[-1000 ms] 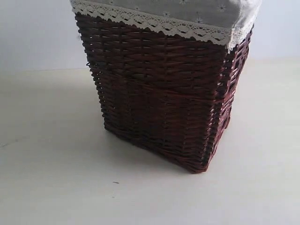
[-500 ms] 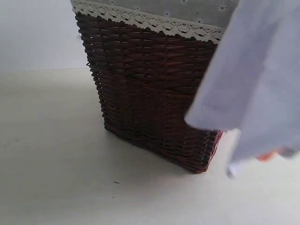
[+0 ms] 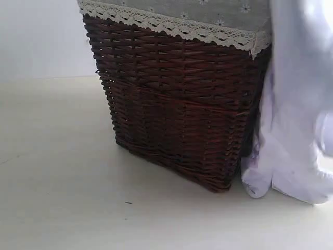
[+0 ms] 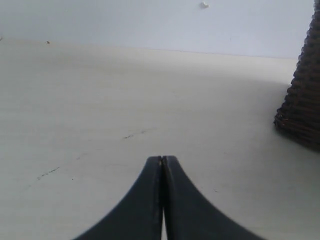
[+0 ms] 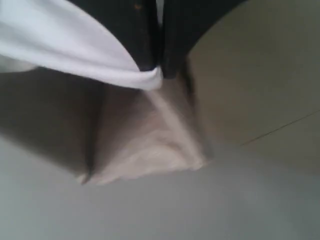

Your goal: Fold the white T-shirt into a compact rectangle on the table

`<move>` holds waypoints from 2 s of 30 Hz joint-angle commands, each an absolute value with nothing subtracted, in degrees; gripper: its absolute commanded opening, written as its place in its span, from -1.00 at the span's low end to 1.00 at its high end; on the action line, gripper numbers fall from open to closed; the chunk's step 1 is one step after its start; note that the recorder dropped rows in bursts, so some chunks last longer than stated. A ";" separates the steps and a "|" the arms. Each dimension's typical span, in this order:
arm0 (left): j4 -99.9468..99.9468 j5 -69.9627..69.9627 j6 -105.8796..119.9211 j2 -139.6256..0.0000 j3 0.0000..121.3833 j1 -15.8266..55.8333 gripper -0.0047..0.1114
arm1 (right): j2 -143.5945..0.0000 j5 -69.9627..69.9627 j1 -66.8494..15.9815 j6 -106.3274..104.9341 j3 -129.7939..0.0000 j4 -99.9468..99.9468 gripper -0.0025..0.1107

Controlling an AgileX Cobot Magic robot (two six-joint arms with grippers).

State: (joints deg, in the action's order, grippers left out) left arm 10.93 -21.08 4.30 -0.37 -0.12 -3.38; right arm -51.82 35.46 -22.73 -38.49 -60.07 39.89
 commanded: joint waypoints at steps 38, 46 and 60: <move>11.19 -20.93 4.26 0.00 0.00 -3.08 -0.92 | -72.72 69.96 -23.33 -105.76 -54.91 63.86 -0.96; 11.19 -20.93 4.26 0.00 0.00 -3.08 -0.92 | -65.71 69.96 -23.64 -103.72 -46.43 51.79 -0.96; 11.19 -20.93 4.26 0.00 0.00 -3.08 -0.92 | -29.56 68.83 -23.64 -86.53 -44.45 66.00 -0.96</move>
State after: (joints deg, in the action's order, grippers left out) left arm 10.93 -21.08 4.30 -0.37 -0.12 -3.38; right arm -36.06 69.30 -23.50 -92.64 -43.84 61.34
